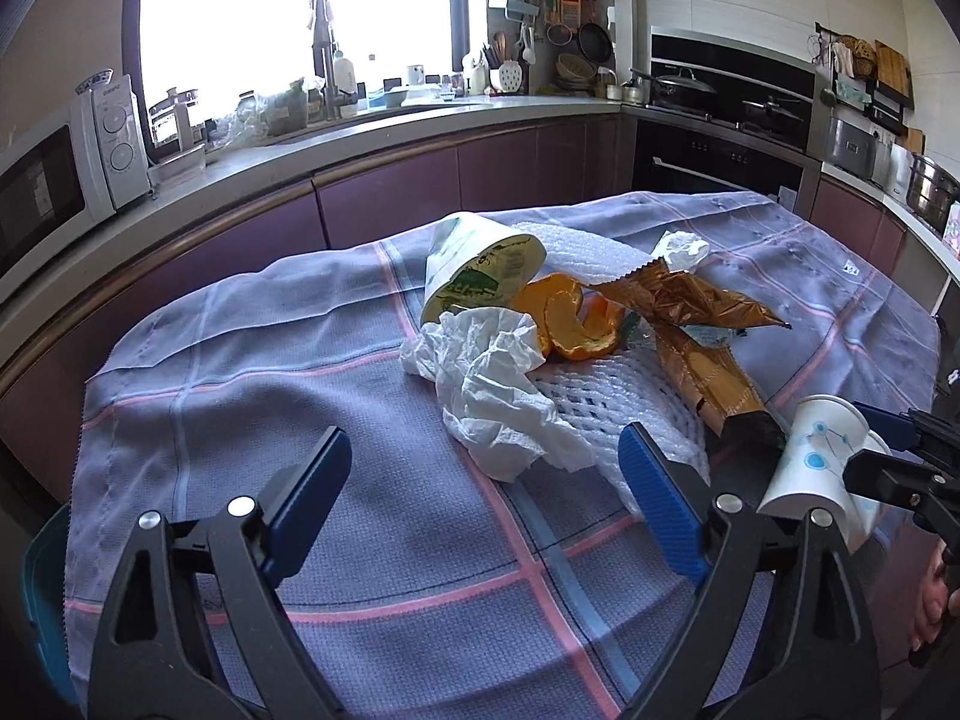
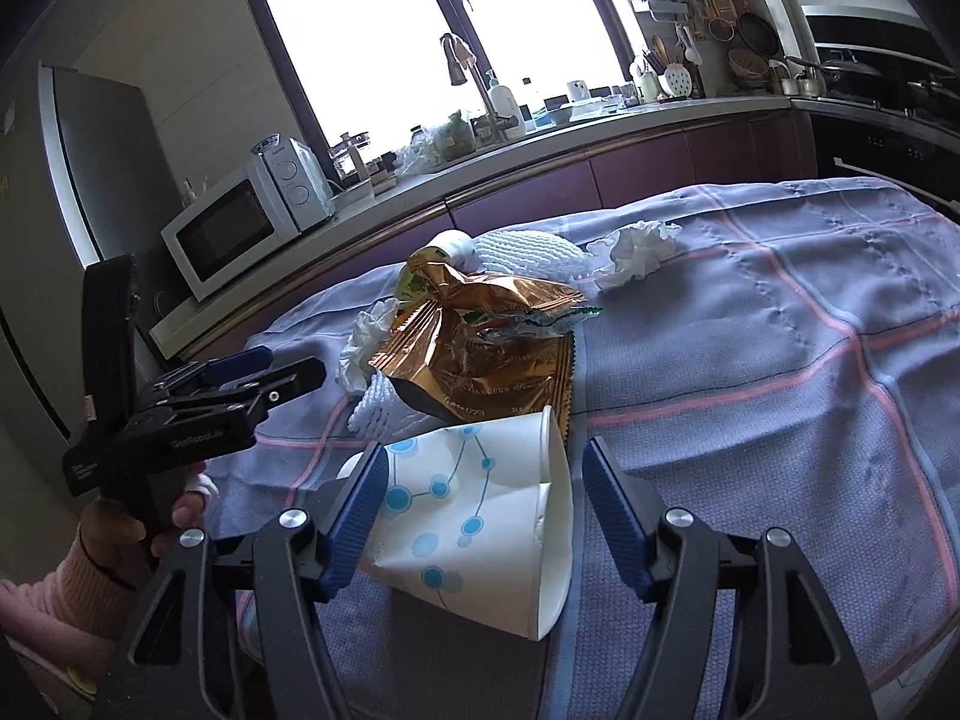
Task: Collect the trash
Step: 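Grasp the white tissue with the left tool while the right tool grasps the dotted paper cup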
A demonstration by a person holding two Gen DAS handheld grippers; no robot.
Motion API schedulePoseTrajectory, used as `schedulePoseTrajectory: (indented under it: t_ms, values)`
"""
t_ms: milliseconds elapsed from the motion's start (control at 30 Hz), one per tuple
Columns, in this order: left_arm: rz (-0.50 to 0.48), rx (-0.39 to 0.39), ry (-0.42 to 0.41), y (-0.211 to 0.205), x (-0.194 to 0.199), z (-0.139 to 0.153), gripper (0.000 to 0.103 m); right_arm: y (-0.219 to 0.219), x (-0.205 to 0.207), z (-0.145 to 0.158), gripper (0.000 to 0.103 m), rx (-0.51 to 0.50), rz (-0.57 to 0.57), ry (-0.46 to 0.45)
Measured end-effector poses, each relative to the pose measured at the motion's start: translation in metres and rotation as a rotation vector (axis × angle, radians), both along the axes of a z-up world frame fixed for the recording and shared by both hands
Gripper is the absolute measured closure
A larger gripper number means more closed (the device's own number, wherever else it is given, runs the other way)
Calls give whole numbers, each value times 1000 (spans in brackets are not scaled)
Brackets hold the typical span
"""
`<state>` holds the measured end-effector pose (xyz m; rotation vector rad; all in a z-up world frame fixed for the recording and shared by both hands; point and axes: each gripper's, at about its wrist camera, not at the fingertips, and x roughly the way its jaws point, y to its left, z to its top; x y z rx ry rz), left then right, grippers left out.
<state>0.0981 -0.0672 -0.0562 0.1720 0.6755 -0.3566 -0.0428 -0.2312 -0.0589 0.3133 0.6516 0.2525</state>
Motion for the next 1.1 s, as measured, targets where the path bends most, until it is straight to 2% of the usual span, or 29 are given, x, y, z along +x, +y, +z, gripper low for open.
schedulePoseTrajectory:
  t_ms: [133, 200, 267, 433, 533, 733, 900, 1100]
  values:
    - [-12, 5, 81, -8, 23, -11, 27, -1, -3, 0, 62, 49, 46, 7]
    - [-27, -1, 117, -10, 33, -16, 34, -1, -3, -1, 77, 65, 65, 14]
    - [-41, -18, 150, -11, 41, -21, 43, 0, -4, -1, 82, 88, 84, 16]
    - [-52, -68, 196, -5, 48, -26, 76, 2, -7, 6, 91, 124, 123, -9]
    - [-61, -107, 209, 1, 46, -25, 85, 7, -10, 13, 95, 118, 148, -24]
    - [-65, -218, 197, 33, 31, -7, 86, 23, -8, 30, 100, 101, 199, -60]
    - [-55, -362, 191, 80, 15, 13, 86, 46, -2, 43, 100, 88, 257, -88]
    - [-6, -422, 146, 137, -12, 31, 86, 77, 9, 56, 100, 98, 338, -116]
